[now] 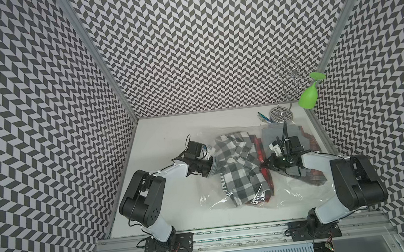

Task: Take the shirt out of the vacuum bag
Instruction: Take out the shirt from the vacuum bag.

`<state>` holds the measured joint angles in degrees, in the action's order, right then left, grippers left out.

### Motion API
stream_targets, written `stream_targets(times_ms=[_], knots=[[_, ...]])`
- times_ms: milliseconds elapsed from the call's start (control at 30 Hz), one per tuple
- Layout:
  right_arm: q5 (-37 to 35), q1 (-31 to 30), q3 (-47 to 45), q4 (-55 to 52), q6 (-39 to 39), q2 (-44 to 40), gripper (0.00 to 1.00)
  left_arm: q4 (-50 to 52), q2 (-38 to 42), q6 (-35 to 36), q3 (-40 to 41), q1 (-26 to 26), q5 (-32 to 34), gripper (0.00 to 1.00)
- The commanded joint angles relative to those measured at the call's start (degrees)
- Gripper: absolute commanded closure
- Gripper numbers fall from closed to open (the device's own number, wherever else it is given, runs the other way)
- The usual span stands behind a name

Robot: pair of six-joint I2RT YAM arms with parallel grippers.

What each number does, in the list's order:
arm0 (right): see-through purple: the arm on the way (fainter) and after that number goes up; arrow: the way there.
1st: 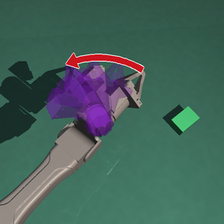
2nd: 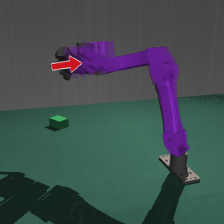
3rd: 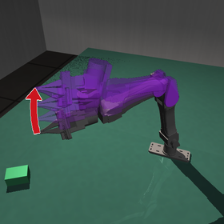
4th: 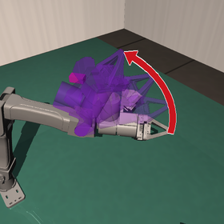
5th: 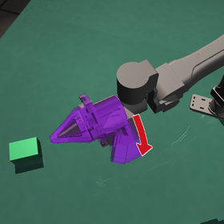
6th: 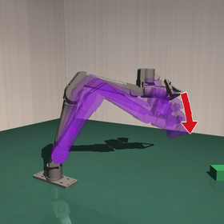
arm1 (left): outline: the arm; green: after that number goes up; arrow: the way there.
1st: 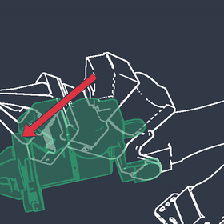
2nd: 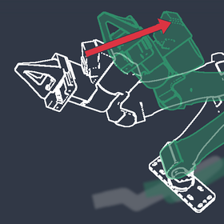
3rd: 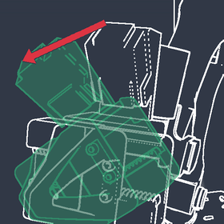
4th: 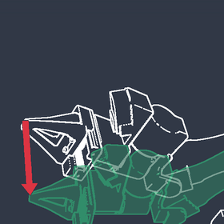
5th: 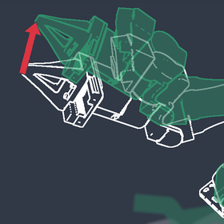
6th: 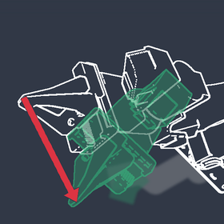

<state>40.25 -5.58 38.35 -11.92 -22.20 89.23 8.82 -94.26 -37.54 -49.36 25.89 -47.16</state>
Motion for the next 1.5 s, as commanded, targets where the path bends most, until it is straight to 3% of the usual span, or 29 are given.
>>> stream_targets(times_ms=[0,167,433,667,867,1033,1367,1467], knots=[[-3.3,-0.4,1.0,0.2,-0.3,0.3,0.82,1.2,1.9,2.8,-1.4,-0.1,1.3,1.0],[-5.0,-0.3,1.5,0.5,-1.6,0.7,0.8,0.6,6.5,1.7,0.9,-3.1,1.2,1.0],[-9.2,-0.3,1.8,-0.7,-2.3,3.7,0.96,1.2,11.9,0.5,1.3,-4.9,1.1,1.0],[-14.2,-0.3,1.0,-1.4,-3.3,3.9,1.0,3.2,13.9,2.3,5.4,-9.4,0.4,1.0],[-15.4,0.0,0.8,-1.1,-4.7,3.6,1.0,5.7,16.1,4.9,11.2,-17.4,0.0,1.0],[-16.3,0.1,1.2,-1.2,-5.6,3.3,1.0,7.6,19.7,5.7,16.2,-28.5,0.5,1.0],[-17.2,0.7,2.5,-1.5,-7.3,3.3,1.0,11.7,21.9,7.6,16.8,-45.4,0.7,1.0],[-16.7,0.8,2.8,-1.0,-7.9,3.4,1.0,9.9,20.9,6.3,17.4,-45.8,-1.4,1.0]])
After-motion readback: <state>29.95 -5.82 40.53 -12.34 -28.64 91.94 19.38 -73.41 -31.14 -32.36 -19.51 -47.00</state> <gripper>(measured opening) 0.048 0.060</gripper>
